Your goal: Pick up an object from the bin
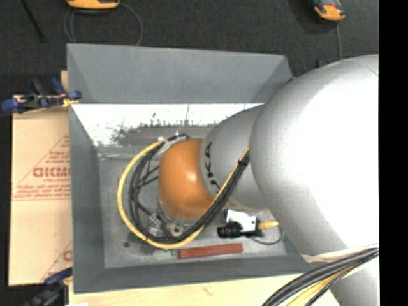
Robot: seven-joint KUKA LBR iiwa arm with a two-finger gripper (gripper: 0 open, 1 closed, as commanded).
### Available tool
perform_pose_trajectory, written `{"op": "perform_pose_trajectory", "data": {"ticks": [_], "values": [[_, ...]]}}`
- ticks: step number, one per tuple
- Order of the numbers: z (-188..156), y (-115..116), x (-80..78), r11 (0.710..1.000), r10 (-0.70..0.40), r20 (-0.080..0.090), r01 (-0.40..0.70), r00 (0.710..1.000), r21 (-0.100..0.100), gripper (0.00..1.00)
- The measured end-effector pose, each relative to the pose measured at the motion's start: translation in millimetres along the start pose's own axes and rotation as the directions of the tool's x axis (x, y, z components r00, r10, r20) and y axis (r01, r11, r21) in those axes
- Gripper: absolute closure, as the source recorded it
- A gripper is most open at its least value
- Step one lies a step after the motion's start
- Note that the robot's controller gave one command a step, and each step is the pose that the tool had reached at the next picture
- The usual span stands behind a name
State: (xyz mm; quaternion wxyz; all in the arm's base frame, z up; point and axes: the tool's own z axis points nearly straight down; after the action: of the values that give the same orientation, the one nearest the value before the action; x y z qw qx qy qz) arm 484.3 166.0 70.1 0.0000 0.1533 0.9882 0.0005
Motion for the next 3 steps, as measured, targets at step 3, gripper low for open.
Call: {"op": "perform_pose_trajectory", "data": {"ticks": [3], "values": [[-22.3, -1.6, 1.9, 1.0, 0.001, -0.006, -0.001, 1.0, 0.005, 1.0]]}}
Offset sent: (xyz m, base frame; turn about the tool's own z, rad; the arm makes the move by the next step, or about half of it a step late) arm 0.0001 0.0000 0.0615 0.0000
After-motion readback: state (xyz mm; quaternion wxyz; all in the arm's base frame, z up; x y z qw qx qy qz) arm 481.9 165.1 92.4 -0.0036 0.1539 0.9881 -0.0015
